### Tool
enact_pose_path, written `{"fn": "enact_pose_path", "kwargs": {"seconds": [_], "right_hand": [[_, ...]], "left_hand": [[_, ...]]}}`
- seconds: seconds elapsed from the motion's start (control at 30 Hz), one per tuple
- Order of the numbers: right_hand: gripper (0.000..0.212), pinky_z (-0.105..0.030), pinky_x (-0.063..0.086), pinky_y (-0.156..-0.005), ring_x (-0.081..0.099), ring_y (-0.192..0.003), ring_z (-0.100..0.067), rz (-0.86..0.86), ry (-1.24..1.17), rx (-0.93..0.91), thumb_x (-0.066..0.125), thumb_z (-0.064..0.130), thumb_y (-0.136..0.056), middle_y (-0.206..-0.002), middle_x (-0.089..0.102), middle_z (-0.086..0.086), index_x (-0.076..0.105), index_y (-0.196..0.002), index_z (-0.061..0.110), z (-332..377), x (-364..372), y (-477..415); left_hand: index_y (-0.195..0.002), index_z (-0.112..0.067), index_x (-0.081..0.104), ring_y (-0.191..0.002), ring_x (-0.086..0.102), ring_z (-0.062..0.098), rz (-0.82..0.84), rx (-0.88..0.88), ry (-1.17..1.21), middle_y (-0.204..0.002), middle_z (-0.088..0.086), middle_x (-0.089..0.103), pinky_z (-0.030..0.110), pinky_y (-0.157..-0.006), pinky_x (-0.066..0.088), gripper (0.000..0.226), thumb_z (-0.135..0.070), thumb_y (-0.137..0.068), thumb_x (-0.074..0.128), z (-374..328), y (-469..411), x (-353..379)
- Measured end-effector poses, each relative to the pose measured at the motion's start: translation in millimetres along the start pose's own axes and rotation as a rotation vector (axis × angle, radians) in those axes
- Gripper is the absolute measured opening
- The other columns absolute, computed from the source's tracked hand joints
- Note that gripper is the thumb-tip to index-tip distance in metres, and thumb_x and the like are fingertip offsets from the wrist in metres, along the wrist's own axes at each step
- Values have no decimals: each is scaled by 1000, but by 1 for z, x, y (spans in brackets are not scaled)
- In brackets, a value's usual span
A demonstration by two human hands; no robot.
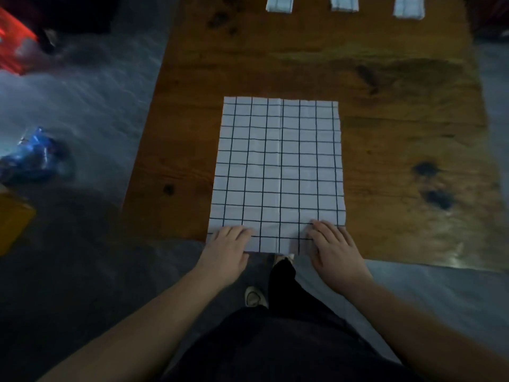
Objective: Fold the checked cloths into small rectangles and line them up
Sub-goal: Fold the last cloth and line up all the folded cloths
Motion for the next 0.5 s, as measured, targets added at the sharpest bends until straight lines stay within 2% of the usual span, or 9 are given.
{"fn": "enact_pose_path", "kwargs": {"seconds": [0.1, 0.17, 0.23, 0.3, 0.37, 0.5], "right_hand": [[64, -49, 21, -125, 24, -153, -25, 6, 36, -13, 58, 42, -96, -162, 35, -3, 37, -153, 21, -4, 9, 14], [81, -48, 17, -126, 17, -155, -24, 46, 86, -22, 66, 45, -92, -165, 28, -2, 26, -158, 21, -9, 15, 20], [86, -46, 14, -127, 15, -156, -22, 67, 111, -15, 69, 36, -90, -167, 24, 0, 21, -160, 22, -12, 18, 22], [78, -46, 21, -125, 24, -153, -22, 31, 103, 4, 68, 21, -89, -164, 32, 1, 31, -158, 22, -11, 15, 20], [66, -46, 30, -117, 39, -144, -22, -47, 73, 55, 66, 11, -87, -154, 47, 2, 47, -148, 24, -11, 7, 20], [38, -44, 41, -102, 56, -125, -25, -107, -43, 134, 64, 7, -88, -132, 66, 2, 69, -123, 21, -9, -8, 25]], "left_hand": [[-157, -26, 21, -150, 15, 21, -20, 31, -52, -159, -2, 25, 48, -123, 25, 78, -43, -94, 63, 4, 7, 11], [-162, -23, 9, -156, -5, 24, 4, 15, -86, -169, 0, 5, 49, -127, 9, 94, -44, -91, 68, 10, 3, 17], [-163, -21, 4, -156, -10, 23, -3, 10, -124, -170, 2, -1, 44, -126, 0, 96, -37, -93, 68, 15, 0, 20], [-163, -21, 9, -156, -5, 21, -45, 23, -129, -170, 1, 5, 42, -127, 1, 86, -21, -95, 62, 18, 2, 17], [-161, -24, 21, -155, 5, 19, -95, 36, -89, -169, -2, 15, 41, -127, 10, 77, -6, -95, 57, 20, 5, 12], [-146, -27, 50, -146, 33, 13, -123, 27, 68, -155, -7, 43, 36, -120, 27, 52, -6, -99, 51, 21, 13, -4]]}}
Point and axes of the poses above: each hand's wrist, its own y-axis away from the middle knuckle, its own x-axis out of the palm, z = x × y, the point moved 6 cm from there along -y, towards the middle knuckle
